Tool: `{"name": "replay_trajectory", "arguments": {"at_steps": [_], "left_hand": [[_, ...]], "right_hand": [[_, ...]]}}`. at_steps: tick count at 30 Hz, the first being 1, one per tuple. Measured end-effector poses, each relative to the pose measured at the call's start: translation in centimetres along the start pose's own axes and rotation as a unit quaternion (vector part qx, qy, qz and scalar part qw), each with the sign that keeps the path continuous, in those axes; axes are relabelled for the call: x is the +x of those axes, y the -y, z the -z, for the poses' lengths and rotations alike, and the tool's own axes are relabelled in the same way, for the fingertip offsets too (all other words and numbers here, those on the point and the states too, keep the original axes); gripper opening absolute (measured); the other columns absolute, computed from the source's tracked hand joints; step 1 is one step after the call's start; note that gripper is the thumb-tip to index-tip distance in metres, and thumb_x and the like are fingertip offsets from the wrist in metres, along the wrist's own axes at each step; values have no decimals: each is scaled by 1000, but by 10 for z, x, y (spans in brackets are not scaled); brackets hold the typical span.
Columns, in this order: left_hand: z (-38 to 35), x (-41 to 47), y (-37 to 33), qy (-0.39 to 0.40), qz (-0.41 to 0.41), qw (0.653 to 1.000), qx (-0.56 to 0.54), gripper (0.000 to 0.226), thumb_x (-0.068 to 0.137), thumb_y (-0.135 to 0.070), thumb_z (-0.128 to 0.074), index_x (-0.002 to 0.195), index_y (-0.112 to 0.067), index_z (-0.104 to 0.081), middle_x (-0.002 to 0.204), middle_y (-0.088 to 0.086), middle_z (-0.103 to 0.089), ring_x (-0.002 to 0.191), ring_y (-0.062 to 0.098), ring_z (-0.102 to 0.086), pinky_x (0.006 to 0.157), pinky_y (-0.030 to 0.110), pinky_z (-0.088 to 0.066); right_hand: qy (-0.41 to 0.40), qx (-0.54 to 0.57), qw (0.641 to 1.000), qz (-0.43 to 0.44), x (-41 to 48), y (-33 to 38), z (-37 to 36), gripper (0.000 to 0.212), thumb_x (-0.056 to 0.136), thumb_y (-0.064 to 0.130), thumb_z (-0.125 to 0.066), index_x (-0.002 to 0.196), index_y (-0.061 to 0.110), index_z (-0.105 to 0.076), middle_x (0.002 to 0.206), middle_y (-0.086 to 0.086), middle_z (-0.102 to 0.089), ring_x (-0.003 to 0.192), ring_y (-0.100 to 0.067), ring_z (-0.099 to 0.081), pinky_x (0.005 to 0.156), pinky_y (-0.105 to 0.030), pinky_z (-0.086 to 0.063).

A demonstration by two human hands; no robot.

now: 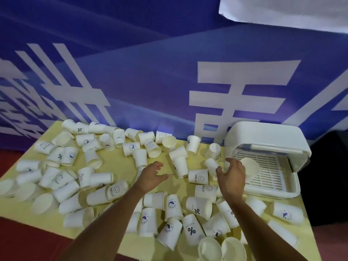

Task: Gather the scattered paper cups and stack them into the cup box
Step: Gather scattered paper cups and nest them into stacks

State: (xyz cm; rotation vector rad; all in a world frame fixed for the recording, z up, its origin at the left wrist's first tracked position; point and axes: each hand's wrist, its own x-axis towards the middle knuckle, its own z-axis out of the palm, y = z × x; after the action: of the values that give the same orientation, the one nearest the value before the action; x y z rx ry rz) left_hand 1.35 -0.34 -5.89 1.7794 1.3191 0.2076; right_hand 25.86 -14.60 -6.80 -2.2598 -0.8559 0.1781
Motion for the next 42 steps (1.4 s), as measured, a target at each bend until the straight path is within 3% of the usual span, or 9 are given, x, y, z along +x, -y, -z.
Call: {"name": "replay_trajectory", "arguments": {"at_steps": [9, 16, 21, 26, 29, 32, 37, 42], "left_hand": [[66, -13, 33, -65, 50, 997, -8, 52, 79, -29, -79, 123, -15, -57, 123, 5, -58, 111, 20, -56, 93, 29, -46], [149, -2, 94, -121, 71, 989, -35, 50, 79, -28, -79, 121, -13, -58, 118, 5, -59, 102, 15, -54, 83, 22, -41], [207, 19, 157, -137, 116, 983, -30, 50, 77, -33, -80, 120, -17, -59, 122, 5, -60, 113, 21, -57, 97, 33, -46], [245, 52, 207, -141, 130, 981, 9, 49, 80, -30, -75, 123, -15, -58, 119, 7, -57, 107, 22, -58, 90, 29, -46], [260, 74, 231, -144, 115, 980, 69, 43, 83, -16, -67, 125, -20, -59, 117, 9, -56, 104, 25, -60, 90, 31, -47], [264, 95, 249, -106, 69, 983, 134, 56, 80, -4, -61, 129, -30, -58, 116, 8, -50, 105, 26, -57, 96, 33, -48], [254, 120, 261, -49, 32, 973, 222, 65, 79, -13, -73, 134, -42, -52, 136, 8, -33, 124, 27, -40, 108, 38, -39], [256, 127, 267, -45, -5, 961, 272, 70, 78, -14, -71, 136, -46, -48, 138, 7, -28, 121, 28, -38, 105, 40, -39]], "right_hand": [[160, 4, 985, 64, 3, 85, -52, 54, 85, 26, -75, 134, 11, -56, 131, -12, -60, 119, -32, -55, 101, -43, -47], [238, -1, 963, 124, -11, 184, -128, 55, 86, 30, -73, 133, 9, -55, 128, -12, -61, 118, -31, -56, 99, -41, -47], [285, -29, 945, 156, -24, 253, -196, 58, 86, 31, -73, 136, 11, -53, 128, -10, -59, 120, -30, -55, 99, -39, -46], [315, -56, 929, 186, -34, 305, -264, 59, 85, 33, -73, 136, 12, -52, 131, -8, -58, 124, -27, -51, 104, -39, -43], [338, -109, 907, 225, -32, 328, -303, 63, 86, 34, -72, 141, 13, -47, 136, -11, -55, 127, -29, -48, 106, -39, -42], [345, -177, 878, 280, -26, 343, -332, 67, 88, 34, -70, 146, 14, -42, 140, -12, -52, 128, -31, -48, 109, -39, -39], [323, -199, 857, 350, -17, 367, -374, 59, 89, 25, -66, 142, 12, -45, 142, -11, -49, 127, -30, -46, 108, -37, -37], [332, -228, 848, 343, -8, 381, -404, 67, 90, 19, -65, 151, 15, -37, 159, -10, -32, 140, -31, -34, 116, -39, -30]]}}
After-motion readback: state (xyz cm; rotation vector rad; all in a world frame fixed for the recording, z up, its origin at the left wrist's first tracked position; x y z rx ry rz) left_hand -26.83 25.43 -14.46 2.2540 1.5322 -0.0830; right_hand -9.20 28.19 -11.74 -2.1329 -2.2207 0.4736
